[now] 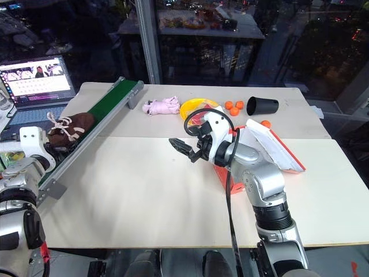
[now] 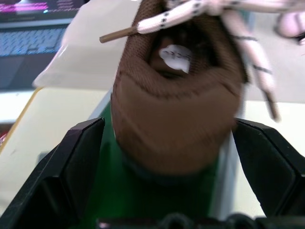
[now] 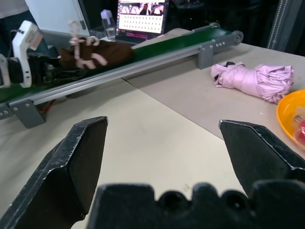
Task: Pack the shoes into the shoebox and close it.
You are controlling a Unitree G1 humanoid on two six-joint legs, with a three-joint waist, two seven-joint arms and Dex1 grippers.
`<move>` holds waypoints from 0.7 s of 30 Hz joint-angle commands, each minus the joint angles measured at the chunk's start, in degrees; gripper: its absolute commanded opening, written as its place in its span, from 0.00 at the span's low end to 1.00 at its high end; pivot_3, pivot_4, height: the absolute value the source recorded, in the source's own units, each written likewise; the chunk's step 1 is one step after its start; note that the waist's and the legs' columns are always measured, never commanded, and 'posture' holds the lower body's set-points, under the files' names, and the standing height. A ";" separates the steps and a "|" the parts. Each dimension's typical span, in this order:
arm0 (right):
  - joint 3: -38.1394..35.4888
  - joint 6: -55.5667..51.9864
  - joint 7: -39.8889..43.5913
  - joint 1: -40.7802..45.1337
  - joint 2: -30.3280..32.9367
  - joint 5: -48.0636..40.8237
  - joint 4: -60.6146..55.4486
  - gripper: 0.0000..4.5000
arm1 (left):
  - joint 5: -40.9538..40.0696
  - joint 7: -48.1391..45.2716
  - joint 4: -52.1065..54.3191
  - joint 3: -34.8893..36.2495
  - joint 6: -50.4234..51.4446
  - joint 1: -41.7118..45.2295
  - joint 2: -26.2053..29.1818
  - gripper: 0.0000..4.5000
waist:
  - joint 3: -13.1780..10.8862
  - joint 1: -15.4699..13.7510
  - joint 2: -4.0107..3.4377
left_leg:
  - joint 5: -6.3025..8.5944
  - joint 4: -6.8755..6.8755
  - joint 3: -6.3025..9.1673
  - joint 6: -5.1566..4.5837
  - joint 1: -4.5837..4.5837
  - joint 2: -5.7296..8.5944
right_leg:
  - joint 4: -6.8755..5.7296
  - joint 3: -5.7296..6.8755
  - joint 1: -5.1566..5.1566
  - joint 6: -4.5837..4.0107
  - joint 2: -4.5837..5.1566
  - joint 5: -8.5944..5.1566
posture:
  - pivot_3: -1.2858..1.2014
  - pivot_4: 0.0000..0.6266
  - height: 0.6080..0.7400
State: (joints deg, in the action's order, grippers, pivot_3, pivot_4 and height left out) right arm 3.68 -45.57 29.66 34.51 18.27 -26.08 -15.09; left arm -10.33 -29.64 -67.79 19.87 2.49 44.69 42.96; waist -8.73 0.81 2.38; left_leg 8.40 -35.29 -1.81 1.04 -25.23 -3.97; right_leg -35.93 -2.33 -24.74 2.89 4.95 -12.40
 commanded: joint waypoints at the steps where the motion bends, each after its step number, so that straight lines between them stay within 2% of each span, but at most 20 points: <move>1: -1.81 -0.65 -0.85 0.56 0.71 -0.88 -3.16 1.00 | 0.53 -0.35 -0.35 -0.67 -1.06 1.84 0.07 0.76 | 0.00 -0.10 0.00 | -0.01 0.00 0.00 0.02 0.00 0.00 | -0.02 0.00 -0.01 0.00 0.00 0.00 | 0.52 0.24 1.00; 3: -1.95 -1.14 -1.11 0.64 1.10 -0.89 -3.53 1.00 | 0.76 -0.41 -0.10 -1.13 -1.40 2.33 -0.99 0.62 | 0.00 -0.40 0.00 | -0.04 0.00 0.00 0.06 0.00 0.00 | -0.07 0.01 0.00 0.00 0.00 0.00 | 0.52 0.24 1.00; 5: -2.41 -1.88 -1.22 0.85 1.42 -1.34 -3.96 1.00 | 0.78 -1.01 1.06 -1.72 -1.76 3.39 -2.58 0.57 | 0.00 -0.99 0.00 | -0.13 0.00 0.00 0.20 0.00 0.00 | -0.10 0.02 0.00 0.00 0.01 0.00 | 0.52 0.24 1.00; 8: -4.14 -3.35 -1.62 1.45 0.95 -3.19 -4.31 1.00 | -1.38 -3.53 7.00 -1.77 -1.88 6.51 -6.56 0.57 | -0.04 -1.91 0.07 | -0.38 0.00 0.00 0.49 -0.08 0.00 | -0.12 0.23 0.02 0.04 0.14 -0.01 | 0.52 0.24 1.00; 10: -7.45 -5.21 -3.45 2.53 -1.74 -6.63 -3.90 1.00 | -2.37 -6.20 13.47 -3.09 -1.18 7.81 -9.68 0.57 | -0.16 -2.15 0.28 | -0.43 -0.01 -0.01 0.67 -0.30 0.00 | -0.07 0.32 -0.05 0.01 0.20 0.01 | 0.52 0.24 1.00; 15: -19.49 -17.72 -13.66 7.88 -11.04 -22.38 -0.39 1.00 | -7.76 -9.20 34.24 -7.58 10.04 12.31 -17.83 0.57 | -0.22 -1.40 0.48 | -0.78 -0.07 0.02 0.38 -0.77 -0.03 | -0.04 0.32 -0.38 -0.07 0.17 0.43 | 0.52 0.24 1.00; 17: -24.91 -18.96 -19.28 10.90 -14.58 -28.51 1.91 1.00 | -10.01 -11.02 41.57 -9.93 14.78 13.40 -20.29 0.57 | -0.22 -1.26 0.48 | -0.79 -0.07 0.08 0.34 -0.87 -0.03 | -0.05 0.34 -0.42 -0.04 0.14 0.43 | 0.52 0.24 1.00; 21: -31.04 -18.96 -26.43 15.23 -15.91 -37.29 4.59 1.00 | -13.88 -12.99 52.33 -12.65 20.13 12.85 -23.61 0.57 | -0.24 -0.03 0.40 | -0.74 0.06 0.08 0.25 -0.85 -0.02 | -0.04 0.32 -0.45 0.03 0.14 0.39 | 0.52 0.24 1.00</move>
State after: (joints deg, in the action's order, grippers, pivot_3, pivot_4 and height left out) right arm -23.96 -64.47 5.86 47.39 1.48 -58.03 -9.98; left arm -21.34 -41.95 -20.74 7.37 20.49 57.79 19.95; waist -8.97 0.78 2.78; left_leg 7.66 -35.19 -1.73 1.28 -26.06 -3.99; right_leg -35.97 -2.01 -25.19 2.93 5.09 -12.02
